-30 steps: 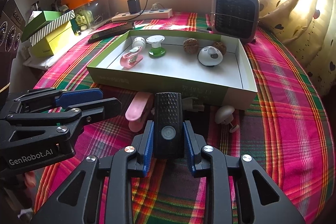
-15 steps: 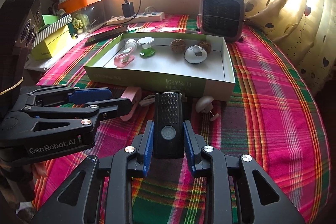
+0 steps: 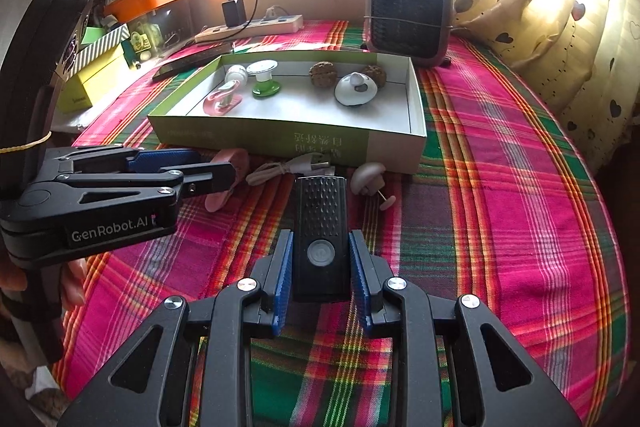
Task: Organize objects
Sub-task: 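Grasp the second pink clip with the left tool while the right tool grasps the black remote, then lift the pink clip with the left tool while the right tool lifts the black remote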
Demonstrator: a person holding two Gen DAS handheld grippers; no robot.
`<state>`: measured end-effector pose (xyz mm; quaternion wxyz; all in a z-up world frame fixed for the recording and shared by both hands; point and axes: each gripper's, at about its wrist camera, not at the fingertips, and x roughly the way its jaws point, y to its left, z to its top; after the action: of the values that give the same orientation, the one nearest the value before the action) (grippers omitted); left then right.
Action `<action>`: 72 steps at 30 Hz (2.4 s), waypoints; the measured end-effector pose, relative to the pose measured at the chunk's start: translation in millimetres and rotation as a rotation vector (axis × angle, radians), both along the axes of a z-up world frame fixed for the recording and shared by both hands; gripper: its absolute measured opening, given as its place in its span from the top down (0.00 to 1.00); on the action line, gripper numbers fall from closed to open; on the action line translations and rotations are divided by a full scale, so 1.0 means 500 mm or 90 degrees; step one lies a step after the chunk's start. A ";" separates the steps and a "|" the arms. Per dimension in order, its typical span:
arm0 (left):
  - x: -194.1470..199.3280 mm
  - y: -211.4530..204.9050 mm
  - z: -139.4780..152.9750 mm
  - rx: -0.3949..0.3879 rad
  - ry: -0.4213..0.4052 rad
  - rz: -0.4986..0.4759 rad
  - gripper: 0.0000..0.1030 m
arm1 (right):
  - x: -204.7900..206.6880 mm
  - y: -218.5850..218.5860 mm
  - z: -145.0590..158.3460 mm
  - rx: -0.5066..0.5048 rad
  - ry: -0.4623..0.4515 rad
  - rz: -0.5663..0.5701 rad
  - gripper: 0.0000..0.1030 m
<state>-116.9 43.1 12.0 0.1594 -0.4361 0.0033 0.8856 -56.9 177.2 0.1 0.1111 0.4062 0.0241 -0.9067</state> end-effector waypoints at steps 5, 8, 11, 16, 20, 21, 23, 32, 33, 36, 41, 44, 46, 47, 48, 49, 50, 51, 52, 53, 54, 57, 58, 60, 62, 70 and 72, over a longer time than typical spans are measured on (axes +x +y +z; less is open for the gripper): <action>-0.006 -0.004 0.000 -0.017 -0.001 0.005 0.61 | 0.003 0.008 -0.004 0.007 -0.007 -0.006 0.73; -0.011 0.001 -0.004 -0.018 -0.008 0.006 0.61 | 0.006 0.016 -0.005 0.008 -0.009 -0.013 0.73; -0.013 0.010 -0.008 -0.029 -0.009 0.003 0.61 | 0.009 0.020 -0.004 0.013 -0.008 -0.018 0.72; -0.022 0.017 -0.011 -0.035 -0.012 0.005 0.61 | 0.010 0.028 -0.005 0.012 -0.006 -0.024 0.72; -0.027 0.021 -0.013 -0.046 -0.009 0.008 0.61 | 0.012 0.028 -0.006 0.030 0.004 -0.028 0.72; -0.028 0.022 -0.013 -0.048 -0.009 0.008 0.61 | 0.011 0.030 -0.007 0.027 0.002 -0.027 0.72; -0.028 0.022 -0.013 -0.048 -0.007 0.009 0.61 | 0.011 0.033 -0.006 0.023 0.001 -0.027 0.72; -0.024 0.010 -0.015 -0.045 -0.006 0.020 0.71 | 0.009 0.040 -0.014 0.010 -0.016 -0.024 0.72; -0.025 0.007 -0.015 -0.041 -0.008 0.023 0.72 | 0.011 0.040 -0.014 0.007 -0.014 -0.024 0.72; -0.025 0.001 -0.016 -0.036 -0.010 0.028 0.74 | 0.014 0.045 -0.015 -0.009 -0.014 -0.022 0.66; -0.019 0.000 -0.017 -0.040 -0.009 0.027 0.75 | 0.024 0.051 -0.016 -0.033 -0.008 -0.022 0.55; -0.018 -0.002 -0.017 -0.039 -0.010 0.029 0.75 | 0.023 0.052 -0.015 -0.036 -0.009 -0.023 0.55; -0.014 -0.006 -0.018 -0.034 -0.009 0.032 0.75 | 0.023 0.048 -0.015 -0.029 -0.008 -0.024 0.55; -0.013 -0.007 -0.018 -0.033 -0.008 0.032 0.75 | 0.023 0.045 -0.015 -0.022 -0.008 -0.025 0.55; -0.012 -0.007 -0.019 -0.033 -0.006 0.032 0.75 | 0.023 0.042 -0.016 -0.015 -0.007 -0.025 0.55; -0.010 -0.007 -0.019 -0.035 -0.004 0.032 0.75 | 0.023 0.040 -0.016 -0.009 -0.007 -0.025 0.55; -0.010 -0.005 -0.019 -0.038 -0.002 0.032 0.75 | 0.023 0.039 -0.016 -0.006 -0.007 -0.026 0.55; -0.008 -0.005 -0.020 -0.040 -0.001 0.031 0.75 | 0.022 0.039 -0.016 -0.006 -0.007 -0.026 0.55; -0.008 -0.005 -0.020 -0.039 0.000 0.031 0.75 | 0.022 0.040 -0.017 -0.005 -0.007 -0.027 0.55; -0.007 -0.006 -0.020 -0.038 0.001 0.032 0.75 | 0.021 0.040 -0.017 -0.003 -0.007 -0.030 0.57; -0.007 -0.007 -0.020 -0.037 0.002 0.032 0.75 | 0.020 0.040 -0.017 -0.001 -0.007 -0.035 0.59; -0.006 -0.006 -0.021 -0.040 0.006 0.031 0.75 | 0.018 0.045 -0.017 -0.001 -0.007 -0.042 0.67; -0.006 -0.005 -0.021 -0.043 0.007 0.030 0.75 | 0.019 0.045 -0.016 -0.001 -0.006 -0.041 0.69; -0.005 -0.004 -0.020 -0.045 0.009 0.029 0.75 | 0.020 0.043 -0.016 0.002 -0.006 -0.040 0.71; -0.005 -0.004 -0.020 -0.044 0.009 0.029 0.75 | 0.020 0.042 -0.016 0.006 -0.005 -0.040 0.73; -0.005 -0.004 -0.020 -0.048 0.010 0.029 0.75 | 0.018 0.043 -0.016 0.001 -0.005 -0.040 0.73; -0.005 -0.004 -0.019 -0.050 0.010 0.030 0.77 | 0.019 0.044 -0.016 -0.001 -0.005 -0.041 0.73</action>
<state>-119.6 40.8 2.3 0.1213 -0.4350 0.0288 0.8917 -47.6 199.2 -7.7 0.0825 0.4102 0.0101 -0.9082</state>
